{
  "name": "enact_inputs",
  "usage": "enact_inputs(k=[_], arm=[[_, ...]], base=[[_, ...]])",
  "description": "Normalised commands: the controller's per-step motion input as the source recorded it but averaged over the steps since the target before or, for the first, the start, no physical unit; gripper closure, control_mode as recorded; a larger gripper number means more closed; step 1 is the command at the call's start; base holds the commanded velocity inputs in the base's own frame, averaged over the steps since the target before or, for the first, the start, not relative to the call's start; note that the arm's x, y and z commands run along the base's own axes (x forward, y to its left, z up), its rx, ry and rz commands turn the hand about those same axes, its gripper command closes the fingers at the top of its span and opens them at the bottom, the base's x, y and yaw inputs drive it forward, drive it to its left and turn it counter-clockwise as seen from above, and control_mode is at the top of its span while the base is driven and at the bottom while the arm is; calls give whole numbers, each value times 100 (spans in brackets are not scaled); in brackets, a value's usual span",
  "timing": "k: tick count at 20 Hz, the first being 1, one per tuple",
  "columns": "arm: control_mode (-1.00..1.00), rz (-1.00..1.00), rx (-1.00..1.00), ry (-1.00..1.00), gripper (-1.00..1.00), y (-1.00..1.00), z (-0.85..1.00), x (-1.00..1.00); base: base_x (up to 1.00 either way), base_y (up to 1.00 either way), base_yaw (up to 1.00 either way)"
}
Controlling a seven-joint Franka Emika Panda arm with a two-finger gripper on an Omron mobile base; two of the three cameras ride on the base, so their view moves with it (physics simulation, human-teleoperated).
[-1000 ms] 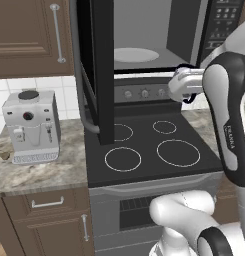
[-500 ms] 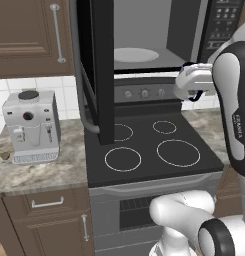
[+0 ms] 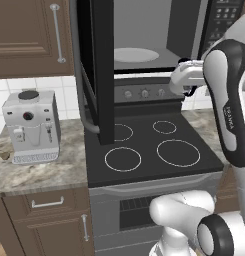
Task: Pick the mug from the counter and place it inside the microwave. Then close the microwave.
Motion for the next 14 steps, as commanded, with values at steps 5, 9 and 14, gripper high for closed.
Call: enact_inputs(k=[5, 9, 14], arm=[[-100, 0, 0, 0, 100, 0, 14, 36], [-100, 0, 0, 0, 100, 0, 29, 20], [-100, 0, 0, 2, 100, 0, 31, 2]], base=[[0, 0, 0], [0, 0, 0], [0, 0, 0]])
